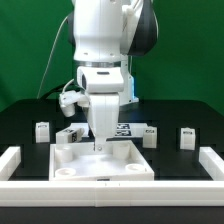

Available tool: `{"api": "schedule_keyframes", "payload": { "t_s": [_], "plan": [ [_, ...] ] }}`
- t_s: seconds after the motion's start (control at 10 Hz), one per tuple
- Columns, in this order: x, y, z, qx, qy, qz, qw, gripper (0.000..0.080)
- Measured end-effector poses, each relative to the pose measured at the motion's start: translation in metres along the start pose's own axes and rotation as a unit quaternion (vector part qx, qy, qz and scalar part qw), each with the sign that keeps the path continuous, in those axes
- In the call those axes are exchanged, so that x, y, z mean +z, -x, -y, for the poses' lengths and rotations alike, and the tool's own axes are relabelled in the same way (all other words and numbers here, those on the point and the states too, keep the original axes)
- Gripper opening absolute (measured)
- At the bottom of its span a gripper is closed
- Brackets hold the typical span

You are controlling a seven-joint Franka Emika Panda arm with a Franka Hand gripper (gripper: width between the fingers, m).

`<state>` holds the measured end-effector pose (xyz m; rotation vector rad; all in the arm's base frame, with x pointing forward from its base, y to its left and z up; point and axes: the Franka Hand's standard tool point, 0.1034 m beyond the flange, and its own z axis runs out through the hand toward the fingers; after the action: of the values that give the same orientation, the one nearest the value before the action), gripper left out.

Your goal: Assemble one leg

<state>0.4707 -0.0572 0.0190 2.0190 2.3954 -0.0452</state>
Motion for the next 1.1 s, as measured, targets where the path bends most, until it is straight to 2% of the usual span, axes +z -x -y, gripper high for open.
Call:
{"api": "schedule_keyframes", "payload": {
  "t_s": [0.3, 0.5, 0.7, 0.8, 0.9, 1.0, 1.1],
  "plan": [
    [0.0125, -0.0035, -0.001, 0.001, -0.008, -0.005, 1.0, 0.065],
    [0.0125, -0.0046, -0.0023, 0.006, -0.007, -0.005, 1.0, 0.065],
    [0.0128, -0.0041, -0.0019, 0.007, -0.007, -0.005, 1.0, 0.0394],
    [0.0128, -0.004, -0.0019, 0.007, -0.007, -0.005, 1.0, 0.0394],
    [0.0128, -0.004, -0.0019, 0.007, -0.007, -0.005, 1.0, 0.021],
    [0.0128, -0.0039, -0.0019, 0.007, -0.007, -0.005, 1.0, 0.0082],
    [0.0127, -0.0035, -0.002, 0.007, -0.007, -0.005, 1.0, 0.0082]
  ]
}}
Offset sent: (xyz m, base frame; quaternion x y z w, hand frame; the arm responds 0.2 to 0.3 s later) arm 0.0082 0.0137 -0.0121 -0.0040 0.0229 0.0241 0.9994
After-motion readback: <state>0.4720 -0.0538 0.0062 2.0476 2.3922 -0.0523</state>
